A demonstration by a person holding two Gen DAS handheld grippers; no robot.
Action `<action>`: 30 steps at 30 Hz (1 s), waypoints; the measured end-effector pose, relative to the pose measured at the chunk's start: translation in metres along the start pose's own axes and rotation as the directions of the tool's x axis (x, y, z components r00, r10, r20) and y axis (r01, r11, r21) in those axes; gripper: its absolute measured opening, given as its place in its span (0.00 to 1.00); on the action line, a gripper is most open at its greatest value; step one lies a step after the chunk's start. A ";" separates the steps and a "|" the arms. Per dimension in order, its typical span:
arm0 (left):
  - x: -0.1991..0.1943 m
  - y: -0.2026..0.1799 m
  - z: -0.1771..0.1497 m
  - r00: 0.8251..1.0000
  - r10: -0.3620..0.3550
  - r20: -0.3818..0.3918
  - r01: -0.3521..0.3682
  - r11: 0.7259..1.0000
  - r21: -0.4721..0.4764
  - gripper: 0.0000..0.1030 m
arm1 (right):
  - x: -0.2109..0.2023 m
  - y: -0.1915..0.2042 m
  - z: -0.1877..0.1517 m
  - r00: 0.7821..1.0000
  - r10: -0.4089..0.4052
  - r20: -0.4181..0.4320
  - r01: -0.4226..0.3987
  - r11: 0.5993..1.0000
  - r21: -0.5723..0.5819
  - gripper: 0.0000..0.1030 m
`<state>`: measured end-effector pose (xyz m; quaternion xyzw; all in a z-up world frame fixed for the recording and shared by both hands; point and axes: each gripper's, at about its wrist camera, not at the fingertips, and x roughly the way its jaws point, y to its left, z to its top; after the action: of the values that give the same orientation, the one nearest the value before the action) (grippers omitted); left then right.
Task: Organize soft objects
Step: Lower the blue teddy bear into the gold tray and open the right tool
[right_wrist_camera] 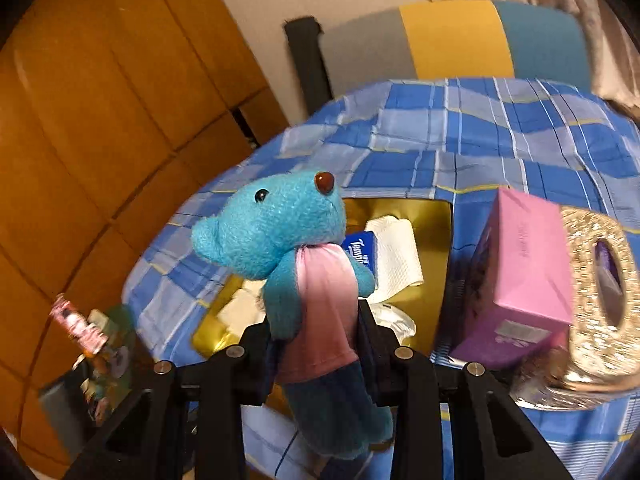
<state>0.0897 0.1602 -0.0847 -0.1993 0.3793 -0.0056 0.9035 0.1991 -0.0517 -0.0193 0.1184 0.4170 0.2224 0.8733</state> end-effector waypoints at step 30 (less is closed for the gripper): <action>-0.009 0.015 0.006 0.998 0.036 0.049 -0.034 0.999 -0.032 0.43 | 0.078 -0.026 0.033 0.930 -0.367 0.008 0.364 0.927 0.092 0.34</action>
<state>0.0855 0.1774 -0.0801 -0.2068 0.3605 0.0210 0.9093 0.2755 -0.0371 -0.0619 0.0803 0.4303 0.0356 0.8984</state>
